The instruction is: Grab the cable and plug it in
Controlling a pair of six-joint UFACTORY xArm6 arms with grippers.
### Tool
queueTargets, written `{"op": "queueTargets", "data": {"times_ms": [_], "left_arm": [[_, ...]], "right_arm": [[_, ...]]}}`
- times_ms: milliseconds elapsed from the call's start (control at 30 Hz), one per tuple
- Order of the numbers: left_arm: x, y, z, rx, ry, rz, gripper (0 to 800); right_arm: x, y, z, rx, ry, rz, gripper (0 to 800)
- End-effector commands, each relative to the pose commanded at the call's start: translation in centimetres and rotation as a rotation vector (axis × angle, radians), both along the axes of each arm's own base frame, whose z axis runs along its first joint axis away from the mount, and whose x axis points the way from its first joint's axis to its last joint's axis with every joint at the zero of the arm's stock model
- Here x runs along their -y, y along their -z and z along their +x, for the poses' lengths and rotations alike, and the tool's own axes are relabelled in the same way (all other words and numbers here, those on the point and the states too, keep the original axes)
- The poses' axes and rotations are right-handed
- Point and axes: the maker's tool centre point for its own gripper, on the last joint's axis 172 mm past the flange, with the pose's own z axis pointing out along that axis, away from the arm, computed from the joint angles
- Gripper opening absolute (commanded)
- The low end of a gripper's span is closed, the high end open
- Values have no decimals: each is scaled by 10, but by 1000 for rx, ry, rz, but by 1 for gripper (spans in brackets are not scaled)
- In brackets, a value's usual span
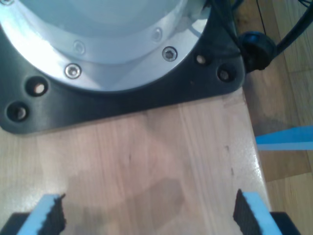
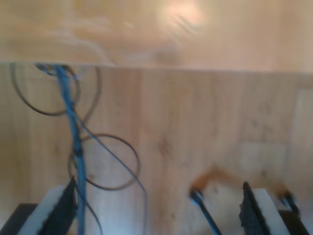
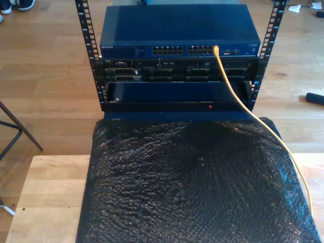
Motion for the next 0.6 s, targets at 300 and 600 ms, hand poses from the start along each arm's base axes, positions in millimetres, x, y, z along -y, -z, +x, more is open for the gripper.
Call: {"op": "queueTargets", "data": {"times_ms": [300,600], "left_arm": [[0,0,0,0,0,0,800],[0,0,0,0,0,0,800]], "right_arm": [[-40,53,-46,7,-31,47,798],[-47,73,-55,18,-50,42,798]]}}
